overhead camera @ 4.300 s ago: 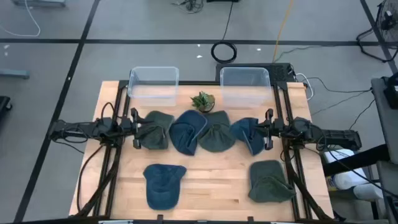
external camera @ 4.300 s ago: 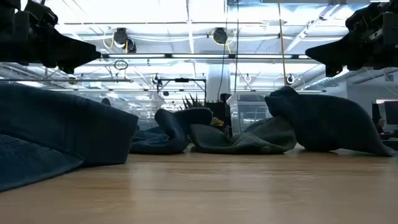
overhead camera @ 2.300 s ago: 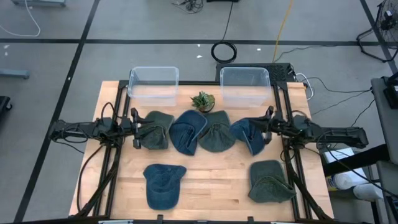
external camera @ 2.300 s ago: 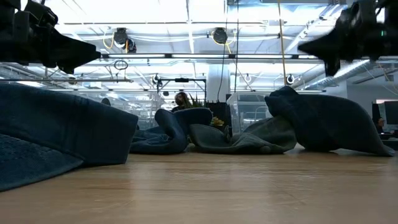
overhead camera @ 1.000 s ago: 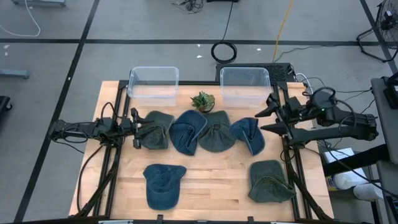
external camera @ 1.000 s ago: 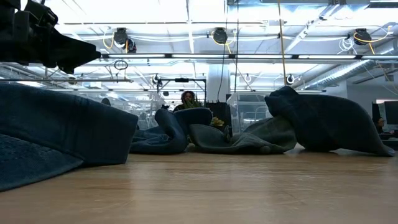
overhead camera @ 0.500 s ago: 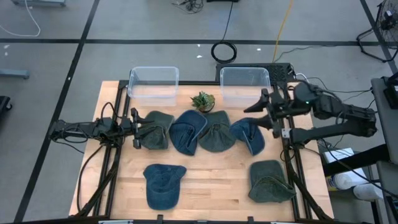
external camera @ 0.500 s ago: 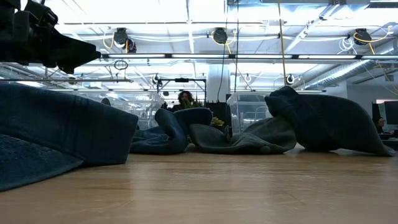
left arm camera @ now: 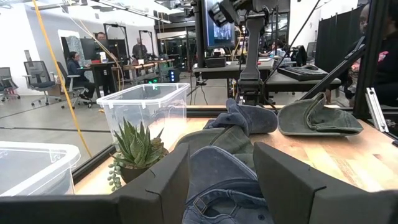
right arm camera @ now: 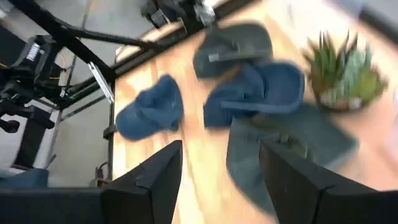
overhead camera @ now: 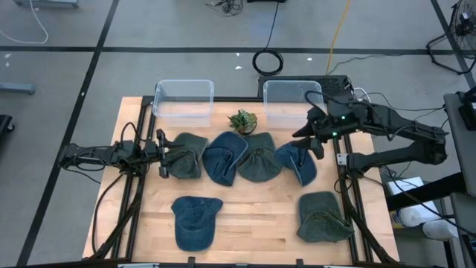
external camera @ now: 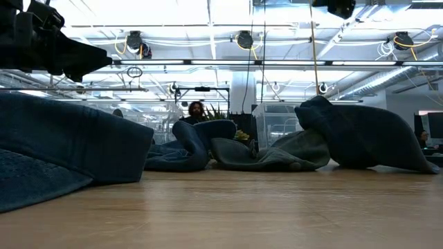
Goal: Pick & Place hat
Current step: Put the top right blue cap into the left transparent bin
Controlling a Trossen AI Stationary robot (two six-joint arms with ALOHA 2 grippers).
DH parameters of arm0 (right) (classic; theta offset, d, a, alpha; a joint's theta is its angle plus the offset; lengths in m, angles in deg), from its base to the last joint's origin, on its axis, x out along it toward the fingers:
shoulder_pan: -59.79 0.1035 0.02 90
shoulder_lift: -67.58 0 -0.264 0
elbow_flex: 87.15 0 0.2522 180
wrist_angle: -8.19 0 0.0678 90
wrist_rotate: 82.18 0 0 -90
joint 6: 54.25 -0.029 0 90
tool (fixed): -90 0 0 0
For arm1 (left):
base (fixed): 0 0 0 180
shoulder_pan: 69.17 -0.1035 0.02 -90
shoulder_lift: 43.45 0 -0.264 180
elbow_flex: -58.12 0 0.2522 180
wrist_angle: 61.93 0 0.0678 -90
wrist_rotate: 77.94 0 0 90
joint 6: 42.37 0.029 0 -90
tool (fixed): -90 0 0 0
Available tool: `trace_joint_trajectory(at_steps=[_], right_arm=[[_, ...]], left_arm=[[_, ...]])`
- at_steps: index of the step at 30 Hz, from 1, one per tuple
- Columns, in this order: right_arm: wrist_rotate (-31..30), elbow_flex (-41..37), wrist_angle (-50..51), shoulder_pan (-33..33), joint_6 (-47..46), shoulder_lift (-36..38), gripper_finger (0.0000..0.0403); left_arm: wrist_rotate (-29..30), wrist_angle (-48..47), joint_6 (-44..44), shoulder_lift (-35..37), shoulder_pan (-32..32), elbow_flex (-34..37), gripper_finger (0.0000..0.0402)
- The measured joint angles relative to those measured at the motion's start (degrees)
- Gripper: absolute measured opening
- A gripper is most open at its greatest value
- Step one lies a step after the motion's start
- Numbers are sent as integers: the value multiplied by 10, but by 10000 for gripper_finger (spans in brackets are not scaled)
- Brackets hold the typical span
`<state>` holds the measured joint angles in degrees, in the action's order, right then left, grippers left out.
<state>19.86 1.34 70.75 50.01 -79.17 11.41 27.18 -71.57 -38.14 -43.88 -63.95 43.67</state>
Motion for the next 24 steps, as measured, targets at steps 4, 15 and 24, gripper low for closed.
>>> trace_joint_trajectory(at_steps=[4, 15, 24], right_arm=[[0, 0, 49, 7, -66, -8, 199], [0, 0, 115, 58, -233, -45, 199], [-41, 0, 175, 114, -337, -80, 199]], left_arm=[[0, 0, 0, 0, 0, 0, 186], [0, 0, 0, 0, 0, 0, 186], [0, 0, 0, 0, 0, 0, 187]])
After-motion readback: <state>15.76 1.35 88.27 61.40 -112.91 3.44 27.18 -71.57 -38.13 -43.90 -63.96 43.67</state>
